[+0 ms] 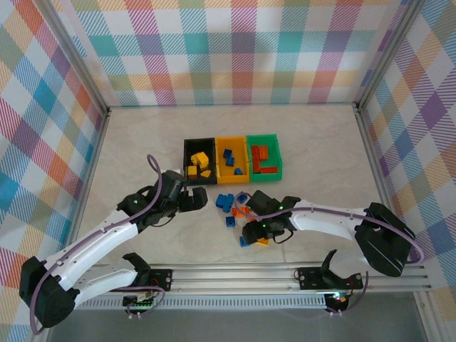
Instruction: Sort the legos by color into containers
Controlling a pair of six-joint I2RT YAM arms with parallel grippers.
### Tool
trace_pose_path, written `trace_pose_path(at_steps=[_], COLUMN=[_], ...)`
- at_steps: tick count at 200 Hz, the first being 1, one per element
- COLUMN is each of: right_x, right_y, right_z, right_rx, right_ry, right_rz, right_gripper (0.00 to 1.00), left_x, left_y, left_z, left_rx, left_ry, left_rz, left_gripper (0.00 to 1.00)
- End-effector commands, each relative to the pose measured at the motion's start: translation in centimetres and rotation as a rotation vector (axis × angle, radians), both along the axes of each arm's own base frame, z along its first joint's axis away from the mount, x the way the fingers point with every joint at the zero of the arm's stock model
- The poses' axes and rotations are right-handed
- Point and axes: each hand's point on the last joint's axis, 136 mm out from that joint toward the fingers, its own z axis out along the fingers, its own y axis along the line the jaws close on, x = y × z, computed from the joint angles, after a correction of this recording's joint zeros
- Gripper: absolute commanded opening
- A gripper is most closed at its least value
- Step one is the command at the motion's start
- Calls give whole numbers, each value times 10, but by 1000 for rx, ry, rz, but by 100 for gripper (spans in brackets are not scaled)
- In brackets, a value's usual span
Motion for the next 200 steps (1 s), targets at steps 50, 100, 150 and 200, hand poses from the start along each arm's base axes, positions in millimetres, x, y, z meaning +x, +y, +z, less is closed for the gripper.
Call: trace_pose_path(at_steps=[50, 100, 150, 200], right_x=[-28, -23, -22, -12], right_y=[-17, -16, -9, -3], right_z=[-7, -23, -17, 38], right_rx=[-132, -198, -156, -57], right_ry=[26, 0, -17, -114], right_rz=[39, 17, 19, 40], right_gripper=[57, 55, 37, 30], left_x=[-5, -5, -7, -10], left_y=[9, 11, 14, 31], left_z=[-8, -8, -4, 1], left_rx=[40, 48, 56, 77], left_ry=[17, 21, 15, -21], left_rz=[20, 23, 27, 82], left_gripper=[100, 100, 100, 100])
